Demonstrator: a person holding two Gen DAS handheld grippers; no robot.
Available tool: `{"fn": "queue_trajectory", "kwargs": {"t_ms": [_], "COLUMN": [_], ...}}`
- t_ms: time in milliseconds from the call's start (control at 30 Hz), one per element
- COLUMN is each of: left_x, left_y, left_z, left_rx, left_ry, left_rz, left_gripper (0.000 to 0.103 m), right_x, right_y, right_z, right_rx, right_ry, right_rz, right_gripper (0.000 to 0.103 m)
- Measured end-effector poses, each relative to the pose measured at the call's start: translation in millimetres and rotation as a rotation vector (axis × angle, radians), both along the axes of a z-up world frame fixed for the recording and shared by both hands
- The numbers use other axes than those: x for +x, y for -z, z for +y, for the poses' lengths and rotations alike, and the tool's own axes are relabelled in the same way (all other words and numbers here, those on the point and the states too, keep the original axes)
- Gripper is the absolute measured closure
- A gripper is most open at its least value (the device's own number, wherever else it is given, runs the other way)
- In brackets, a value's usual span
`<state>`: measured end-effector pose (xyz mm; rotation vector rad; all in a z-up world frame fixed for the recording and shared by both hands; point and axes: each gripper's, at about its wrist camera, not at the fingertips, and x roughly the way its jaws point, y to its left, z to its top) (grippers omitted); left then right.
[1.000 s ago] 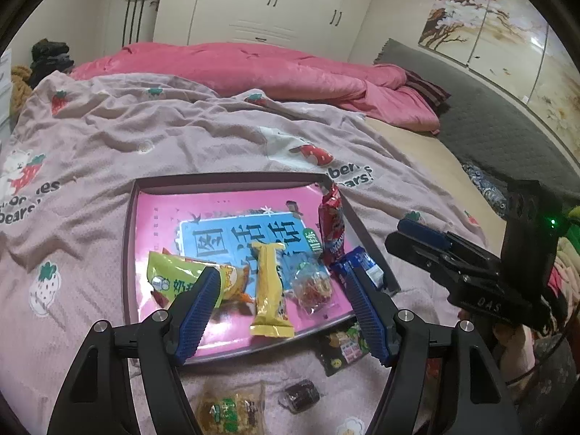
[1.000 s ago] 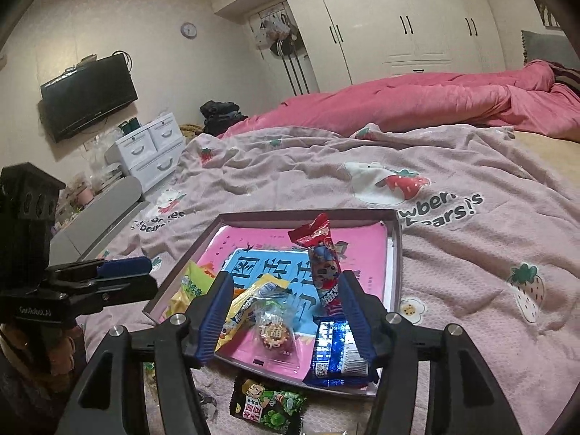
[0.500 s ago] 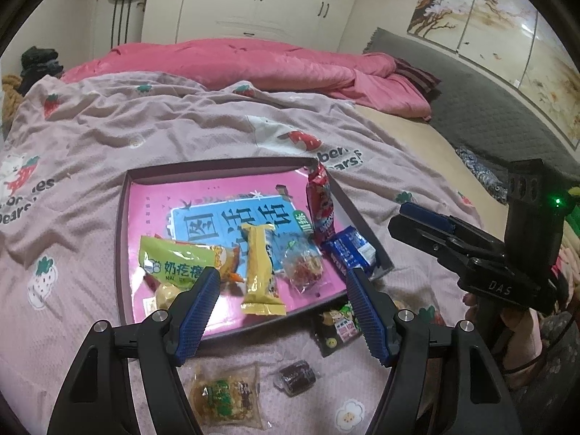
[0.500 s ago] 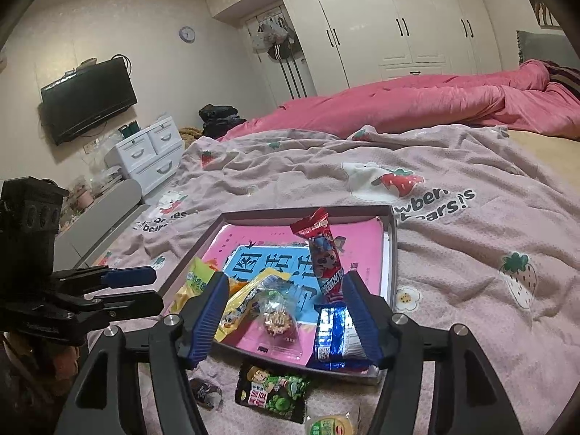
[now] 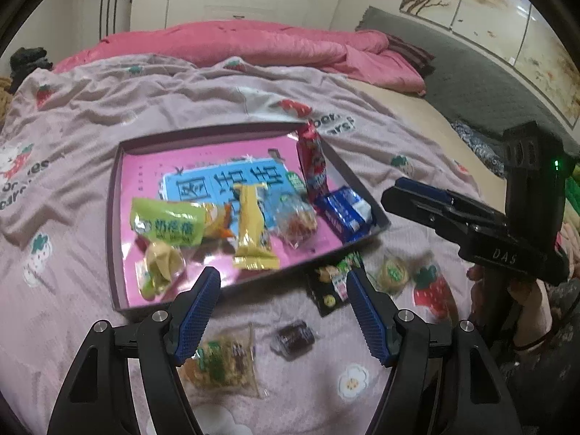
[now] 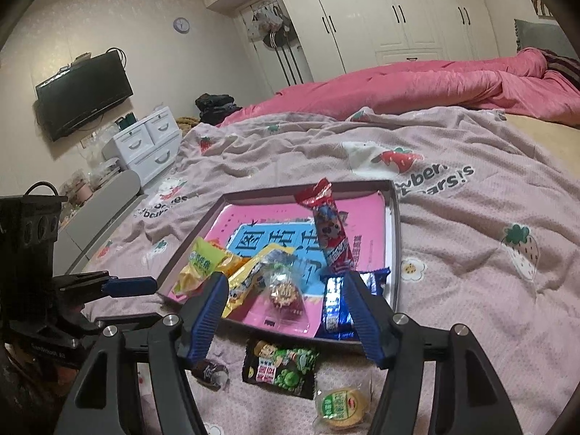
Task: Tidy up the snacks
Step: 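Withdraw both grippers from the tray toward the snacks on the bedspread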
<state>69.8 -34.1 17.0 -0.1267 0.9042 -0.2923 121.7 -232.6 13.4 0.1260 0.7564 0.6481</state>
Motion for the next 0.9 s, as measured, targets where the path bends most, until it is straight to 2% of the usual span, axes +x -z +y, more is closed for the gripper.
{"fn": "queue_trajectory", "kwargs": {"t_ms": [367, 900], "left_x": [-19.5, -15.5], "left_y": [31.4, 55.2], "left_z": [-26.2, -30.8], "left_rx": [0.031, 0.025], "left_ry": [0.060, 0.001], "left_rz": [0.102, 0.162], "left_gripper": [0.029, 0.029], "right_x": [-10.1, -20.5], "right_y": [10.4, 24.5], "right_z": [9.5, 13.2], "right_rx": [-0.062, -0.149], "right_ry": [-0.014, -0.028], "right_rz": [0.032, 0.093], "right_gripper": [0.035, 0.035]}}
